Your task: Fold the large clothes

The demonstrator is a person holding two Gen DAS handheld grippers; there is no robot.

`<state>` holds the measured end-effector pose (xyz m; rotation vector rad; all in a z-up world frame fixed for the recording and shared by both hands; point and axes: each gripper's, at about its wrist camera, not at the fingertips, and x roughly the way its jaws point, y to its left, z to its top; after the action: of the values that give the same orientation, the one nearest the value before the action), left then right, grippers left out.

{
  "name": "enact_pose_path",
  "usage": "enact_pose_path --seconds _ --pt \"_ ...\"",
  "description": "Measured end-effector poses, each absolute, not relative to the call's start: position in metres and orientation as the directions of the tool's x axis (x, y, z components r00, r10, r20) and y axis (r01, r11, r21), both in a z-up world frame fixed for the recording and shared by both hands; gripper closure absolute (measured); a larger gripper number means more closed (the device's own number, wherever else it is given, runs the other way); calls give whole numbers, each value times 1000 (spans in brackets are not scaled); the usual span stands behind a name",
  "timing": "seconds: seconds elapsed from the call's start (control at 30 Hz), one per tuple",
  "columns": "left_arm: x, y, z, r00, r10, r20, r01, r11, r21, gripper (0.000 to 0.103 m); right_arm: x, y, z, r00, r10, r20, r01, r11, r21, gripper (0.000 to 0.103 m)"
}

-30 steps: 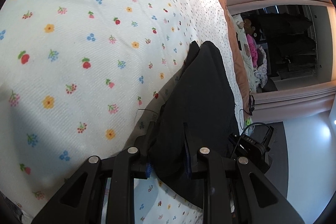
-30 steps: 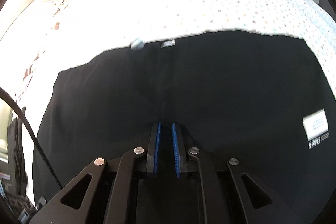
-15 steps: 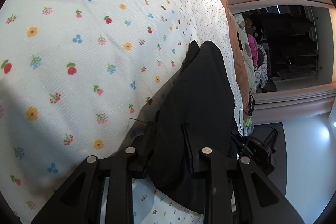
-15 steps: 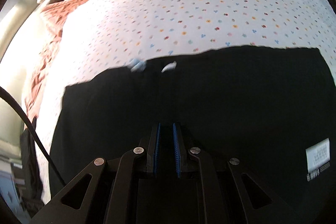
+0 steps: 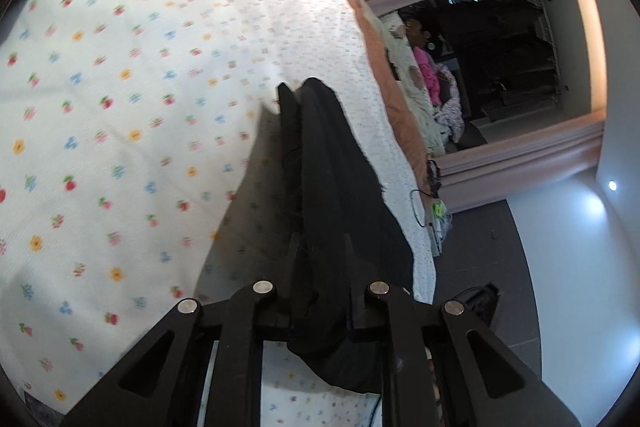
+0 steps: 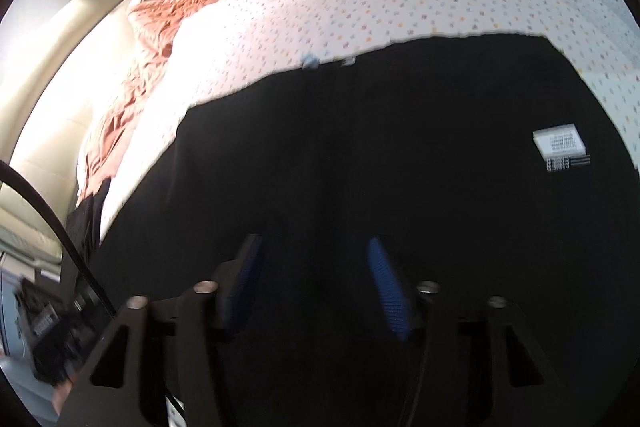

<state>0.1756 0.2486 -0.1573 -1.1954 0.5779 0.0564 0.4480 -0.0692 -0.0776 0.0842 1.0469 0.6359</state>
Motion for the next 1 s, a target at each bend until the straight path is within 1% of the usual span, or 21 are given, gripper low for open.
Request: enact_pose_path --seconds 0.03,0.1,0.23,0.37,0.4,0.47,0.77,1.0 --pt "178 247 -151 858 -261 -443 -327 389 -861 87 441 -75 -72 327 531 -782 -451 815 364 65" --pt "181 242 -139 863 -269 -429 -302 405 -863 87 433 -75 -83 298 537 -789 -458 806 375 77" --pt "189 231 -117 866 -280 -413 -266 441 -857 88 395 -81 -82 249 548 -798 -475 788 392 83" --pt "199 220 -97 865 -300 -402 -232 471 -851 88 386 -83 -95 235 543 -807 -482 786 388 87" --pt "200 216 -92 865 -305 -397 -221 479 -850 88 385 -87 -99 231 549 -803 -469 786 402 90" --pt "205 209 -82 865 -320 -387 -196 494 -847 88 384 -93 -105 225 560 -797 -445 787 427 93" --pt "230 157 -33 844 -393 -365 -81 580 -810 88 382 -108 -127 178 591 -787 -434 765 476 95" --pt "253 113 -2 820 -431 -377 -22 635 -772 88 384 -158 -102 266 642 -719 -415 749 516 94"
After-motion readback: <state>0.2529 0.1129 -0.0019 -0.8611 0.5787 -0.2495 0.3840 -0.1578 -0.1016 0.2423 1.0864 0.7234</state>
